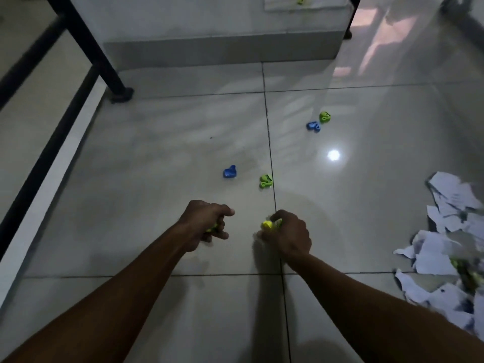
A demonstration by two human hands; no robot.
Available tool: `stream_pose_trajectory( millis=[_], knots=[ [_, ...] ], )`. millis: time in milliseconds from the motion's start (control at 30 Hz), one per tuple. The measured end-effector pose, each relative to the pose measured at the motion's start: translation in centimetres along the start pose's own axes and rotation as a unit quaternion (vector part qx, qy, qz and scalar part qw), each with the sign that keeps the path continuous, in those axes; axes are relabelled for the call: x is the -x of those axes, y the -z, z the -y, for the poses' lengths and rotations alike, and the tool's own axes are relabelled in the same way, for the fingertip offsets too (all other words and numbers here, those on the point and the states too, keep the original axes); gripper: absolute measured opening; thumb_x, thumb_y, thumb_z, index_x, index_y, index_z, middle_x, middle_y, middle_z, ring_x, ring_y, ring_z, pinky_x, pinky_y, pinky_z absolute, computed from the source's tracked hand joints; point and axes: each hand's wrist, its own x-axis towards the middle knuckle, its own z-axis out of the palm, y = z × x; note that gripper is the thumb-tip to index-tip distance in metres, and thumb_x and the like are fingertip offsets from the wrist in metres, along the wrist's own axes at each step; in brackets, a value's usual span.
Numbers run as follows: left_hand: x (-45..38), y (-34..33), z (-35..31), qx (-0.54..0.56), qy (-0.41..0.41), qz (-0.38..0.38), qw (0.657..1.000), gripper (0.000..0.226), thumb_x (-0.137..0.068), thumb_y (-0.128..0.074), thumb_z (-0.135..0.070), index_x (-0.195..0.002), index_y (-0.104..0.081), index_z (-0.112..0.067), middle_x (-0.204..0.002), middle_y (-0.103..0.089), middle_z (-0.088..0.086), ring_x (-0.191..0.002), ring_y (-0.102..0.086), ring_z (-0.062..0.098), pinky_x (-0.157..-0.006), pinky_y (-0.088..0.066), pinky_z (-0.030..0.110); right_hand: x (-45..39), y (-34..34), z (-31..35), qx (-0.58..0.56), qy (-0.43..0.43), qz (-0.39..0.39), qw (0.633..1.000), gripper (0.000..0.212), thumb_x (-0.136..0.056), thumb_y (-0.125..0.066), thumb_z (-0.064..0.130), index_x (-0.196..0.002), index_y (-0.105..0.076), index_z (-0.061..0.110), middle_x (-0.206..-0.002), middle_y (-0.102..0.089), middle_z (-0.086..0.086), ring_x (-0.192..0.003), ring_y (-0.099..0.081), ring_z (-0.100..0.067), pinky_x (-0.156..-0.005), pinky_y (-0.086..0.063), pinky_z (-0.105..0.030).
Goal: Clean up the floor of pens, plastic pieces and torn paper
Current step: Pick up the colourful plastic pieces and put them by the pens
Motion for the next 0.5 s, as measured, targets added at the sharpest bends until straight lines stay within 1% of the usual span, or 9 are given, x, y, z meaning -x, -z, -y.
stream_pose_trajectory(
  millis=[67,133,200,233,300,333,367,433,500],
  knots=[
    [-0.5,0.0,-1.1,-0.017,-0.002,-0.008,1.0,0.018,-0.08,-0.073,-0.019,-0.073,-0.066,-0.004,-0.062,-0.066,0.009,-0.043,-0.058,0.017,-0.043,-0.031,0.022,-0.8,-0.3,-0.1,0.019,0.0,-0.004,1.0,0.02,-0.079,-0.072,0.034,-0.095,-0.066,0.026,-0.098,-0.066,-0.001,-0.091,-0.062,-0.024,-0.071,-0.043,-0.027],
    [-1.0,0.0,-2.0,-0.026,-0.008,-0.019,0.999,0.02,-0.08,-0.074,-0.018,-0.086,-0.069,0.0,-0.068,-0.07,0.01,-0.041,-0.051,0.014,-0.039,-0.03,0.019,-1.5,-0.2,0.0,0.001,-0.013,0.006,1.0,0.019,-0.079,-0.072,0.036,-0.091,-0.066,0.024,-0.093,-0.066,-0.001,-0.089,-0.062,-0.024,-0.07,-0.044,-0.027],
    [-1.4,0.0,-2.7,-0.038,-0.016,-0.038,0.998,0.027,-0.079,-0.076,-0.023,-0.085,-0.069,0.003,-0.069,-0.07,0.01,-0.042,-0.048,0.013,-0.038,-0.03,0.018,-2.2,0.5,0.6,-0.084,-0.055,0.02,0.995,0.023,-0.074,-0.077,0.035,-0.086,-0.068,0.019,-0.086,-0.066,-0.004,-0.081,-0.062,-0.023,-0.066,-0.046,-0.026],
    [-1.5,0.0,-3.0,-0.046,-0.021,-0.049,0.998,0.031,-0.079,-0.077,-0.026,-0.082,-0.069,0.003,-0.068,-0.069,0.01,-0.043,-0.048,0.013,-0.038,-0.031,0.018,-2.6,1.2,1.2,-0.155,-0.091,0.026,0.983,0.023,-0.073,-0.078,0.032,-0.084,-0.068,0.014,-0.083,-0.066,-0.007,-0.076,-0.06,-0.022,-0.063,-0.045,-0.026],
    [-1.3,-0.3,-4.2,-0.054,-0.023,-0.062,0.996,0.034,-0.079,-0.077,-0.031,-0.077,-0.068,0.001,-0.066,-0.066,0.009,-0.044,-0.048,0.014,-0.038,-0.033,0.019,-3.3,3.7,2.4,-0.294,-0.178,0.031,0.939,0.022,-0.075,-0.075,0.024,-0.082,-0.067,0.006,-0.076,-0.064,-0.01,-0.067,-0.057,-0.022,-0.056,-0.041,-0.026],
    [-1.2,-0.4,-4.7,-0.053,-0.021,-0.067,0.996,0.033,-0.081,-0.075,-0.032,-0.076,-0.066,-0.001,-0.066,-0.064,0.01,-0.045,-0.048,0.014,-0.039,-0.033,0.019,-3.6,5.0,3.1,-0.342,-0.211,0.032,0.915,0.019,-0.076,-0.072,0.021,-0.081,-0.065,0.004,-0.073,-0.061,-0.01,-0.063,-0.055,-0.022,-0.053,-0.04,-0.027],
    [-1.0,-0.5,-5.2,-0.053,-0.019,-0.071,0.996,0.031,-0.084,-0.072,-0.032,-0.076,-0.064,-0.003,-0.066,-0.063,0.01,-0.045,-0.048,0.015,-0.04,-0.033,0.019,-3.8,6.1,3.6,-0.371,-0.227,0.026,0.9,0.016,-0.077,-0.069,0.017,-0.08,-0.064,0.003,-0.071,-0.059,-0.009,-0.061,-0.052,-0.021,-0.052,-0.04,-0.028],
    [-0.4,-0.7,-6.7,-0.065,-0.019,-0.079,0.995,0.027,-0.088,-0.068,-0.029,-0.076,-0.063,-0.004,-0.067,-0.061,0.011,-0.044,-0.048,0.015,-0.041,-0.032,0.019,-4.6,8.9,4.7,-0.384,-0.214,0.013,0.898,0.012,-0.073,-0.066,0.012,-0.077,-0.064,0.001,-0.069,-0.058,-0.009,-0.059,-0.05,-0.02,-0.05,-0.039,-0.028],
    [0.2,-0.8,-8.1,-0.111,-0.024,-0.079,0.99,0.025,-0.087,-0.069,-0.025,-0.077,-0.064,-0.003,-0.068,-0.065,0.012,-0.046,-0.055,0.017,-0.041,-0.035,0.019,-4.9,11.1,5.4,-0.373,-0.18,0.004,0.91,0.018,-0.065,-0.067,0.009,-0.077,-0.066,-0.004,-0.068,-0.061,-0.012,-0.057,-0.049,-0.021,-0.049,-0.037,-0.027]
  ],
)
